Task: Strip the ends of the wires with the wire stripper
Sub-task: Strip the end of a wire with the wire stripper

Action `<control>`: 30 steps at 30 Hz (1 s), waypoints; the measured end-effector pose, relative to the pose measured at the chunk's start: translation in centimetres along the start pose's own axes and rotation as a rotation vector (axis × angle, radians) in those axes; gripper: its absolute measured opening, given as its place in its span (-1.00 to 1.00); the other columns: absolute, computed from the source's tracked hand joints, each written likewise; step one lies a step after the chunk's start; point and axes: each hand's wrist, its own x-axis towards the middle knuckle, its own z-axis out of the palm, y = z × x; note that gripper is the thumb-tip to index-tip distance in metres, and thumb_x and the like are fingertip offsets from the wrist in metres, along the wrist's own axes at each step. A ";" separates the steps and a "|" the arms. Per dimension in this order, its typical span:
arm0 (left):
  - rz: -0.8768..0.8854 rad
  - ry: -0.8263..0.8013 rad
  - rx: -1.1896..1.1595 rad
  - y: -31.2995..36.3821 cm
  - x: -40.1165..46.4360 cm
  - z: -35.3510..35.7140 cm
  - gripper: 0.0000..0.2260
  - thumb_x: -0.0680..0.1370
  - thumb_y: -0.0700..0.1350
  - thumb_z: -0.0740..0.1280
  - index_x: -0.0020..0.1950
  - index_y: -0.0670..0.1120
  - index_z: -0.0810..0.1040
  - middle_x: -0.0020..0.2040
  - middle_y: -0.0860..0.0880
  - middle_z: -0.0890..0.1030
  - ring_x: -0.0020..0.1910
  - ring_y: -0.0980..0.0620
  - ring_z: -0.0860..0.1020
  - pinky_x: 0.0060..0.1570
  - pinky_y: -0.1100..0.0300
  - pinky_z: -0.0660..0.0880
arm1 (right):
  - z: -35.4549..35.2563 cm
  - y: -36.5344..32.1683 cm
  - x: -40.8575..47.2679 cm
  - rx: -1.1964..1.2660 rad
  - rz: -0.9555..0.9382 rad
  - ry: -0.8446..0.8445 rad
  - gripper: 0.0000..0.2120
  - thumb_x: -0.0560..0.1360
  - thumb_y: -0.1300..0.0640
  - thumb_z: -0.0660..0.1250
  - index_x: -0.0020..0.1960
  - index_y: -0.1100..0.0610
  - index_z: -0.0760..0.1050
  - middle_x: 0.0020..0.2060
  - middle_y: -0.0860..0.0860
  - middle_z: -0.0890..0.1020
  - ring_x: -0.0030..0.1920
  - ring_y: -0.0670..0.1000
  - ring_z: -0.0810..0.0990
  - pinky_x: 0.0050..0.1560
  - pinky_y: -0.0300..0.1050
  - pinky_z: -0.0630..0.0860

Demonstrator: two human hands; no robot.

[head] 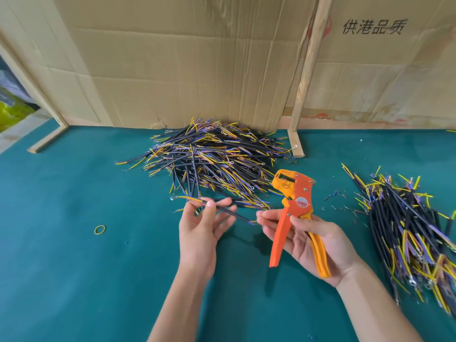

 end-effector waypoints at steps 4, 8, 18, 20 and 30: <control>0.075 0.120 0.401 -1.2 -1.7 0.3 -0.77 0.64 -0.05 0.35 -0.13 -0.17 0.53 -0.30 -0.14 0.68 -0.38 -0.11 0.67 -0.42 0.15 0.55 | -0.2 -0.3 0.1 0.108 -0.077 0.100 -0.63 0.52 0.24 0.31 0.19 0.51 0.55 0.31 0.41 0.53 0.34 0.27 0.57 0.17 0.00 0.62; 0.671 0.083 0.772 -1.8 -3.0 1.7 -0.91 0.56 -0.04 0.32 -0.13 0.05 0.58 -0.19 0.10 0.63 -0.19 0.07 0.62 -0.23 0.32 0.50 | -0.7 -0.8 0.1 0.166 -0.132 0.163 -0.63 0.55 0.19 0.25 0.16 0.48 0.60 0.29 0.39 0.56 0.31 0.26 0.59 0.14 -0.01 0.63; 0.692 -0.211 1.064 -3.9 -0.7 4.5 -0.86 0.62 -0.03 0.32 0.02 -0.02 0.65 -0.18 0.04 0.64 -0.24 -0.08 0.56 -0.23 0.01 0.53 | -0.9 -1.1 0.3 0.223 -0.213 0.208 -0.64 0.55 0.18 0.28 0.13 0.47 0.62 0.23 0.37 0.61 0.31 0.26 0.60 0.16 0.01 0.63; 0.680 -0.142 1.096 -3.8 -0.6 4.4 -0.84 0.63 -0.01 0.29 -0.01 -0.02 0.64 -0.21 0.04 0.63 -0.26 -0.09 0.54 -0.26 0.04 0.50 | -0.8 -1.0 0.6 0.192 -0.197 0.210 -0.64 0.55 0.19 0.27 0.13 0.47 0.62 0.24 0.38 0.60 0.31 0.26 0.60 0.15 0.01 0.63; 0.508 -0.030 0.937 -3.6 0.4 4.3 -0.88 0.62 -0.13 0.36 -0.12 -0.02 0.58 -0.35 0.10 0.53 -0.35 0.08 0.43 -0.30 0.31 0.35 | -0.7 -0.2 1.0 0.086 -0.159 0.143 -0.63 0.56 0.20 0.29 0.21 0.47 0.56 0.33 0.39 0.53 0.38 0.27 0.54 0.26 0.04 0.57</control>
